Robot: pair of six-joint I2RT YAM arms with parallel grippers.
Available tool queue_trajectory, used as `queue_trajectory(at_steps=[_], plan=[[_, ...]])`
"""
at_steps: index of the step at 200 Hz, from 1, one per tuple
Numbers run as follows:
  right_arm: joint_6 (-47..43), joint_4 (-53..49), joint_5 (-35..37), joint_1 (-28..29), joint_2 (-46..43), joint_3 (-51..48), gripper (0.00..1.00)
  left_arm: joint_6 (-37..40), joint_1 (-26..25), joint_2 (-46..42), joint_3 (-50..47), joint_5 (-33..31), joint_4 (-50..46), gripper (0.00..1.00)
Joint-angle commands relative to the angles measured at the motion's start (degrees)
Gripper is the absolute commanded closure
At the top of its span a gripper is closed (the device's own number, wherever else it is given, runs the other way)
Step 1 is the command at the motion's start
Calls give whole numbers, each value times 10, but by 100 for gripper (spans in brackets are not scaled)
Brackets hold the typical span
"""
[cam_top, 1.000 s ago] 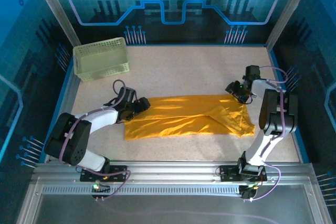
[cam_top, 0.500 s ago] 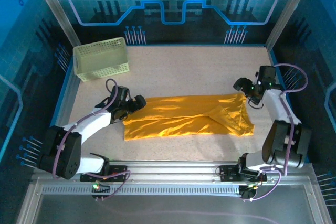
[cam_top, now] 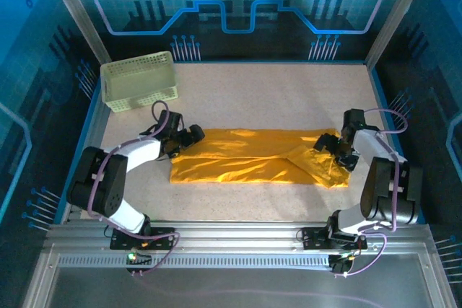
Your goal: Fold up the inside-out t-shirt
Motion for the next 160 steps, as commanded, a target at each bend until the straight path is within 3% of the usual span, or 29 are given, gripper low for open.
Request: queue_trajectory(at_steps=[1, 47, 80, 107, 160], plan=[[-12, -11, 31, 18, 31, 37, 3, -3, 14, 43, 3, -11, -43, 1], [-18, -28, 72, 48, 78, 74, 4, 7, 28, 49, 36, -68, -81, 1], [-22, -40, 99, 56, 86, 81, 4, 13, 50, 44, 37, -75, -84, 1], [-25, -37, 76, 61, 101, 84, 4, 14, 51, 41, 35, -71, -83, 1], [-23, -34, 50, 79, 127, 88, 14, 15, 52, 38, 30, -68, -79, 1]])
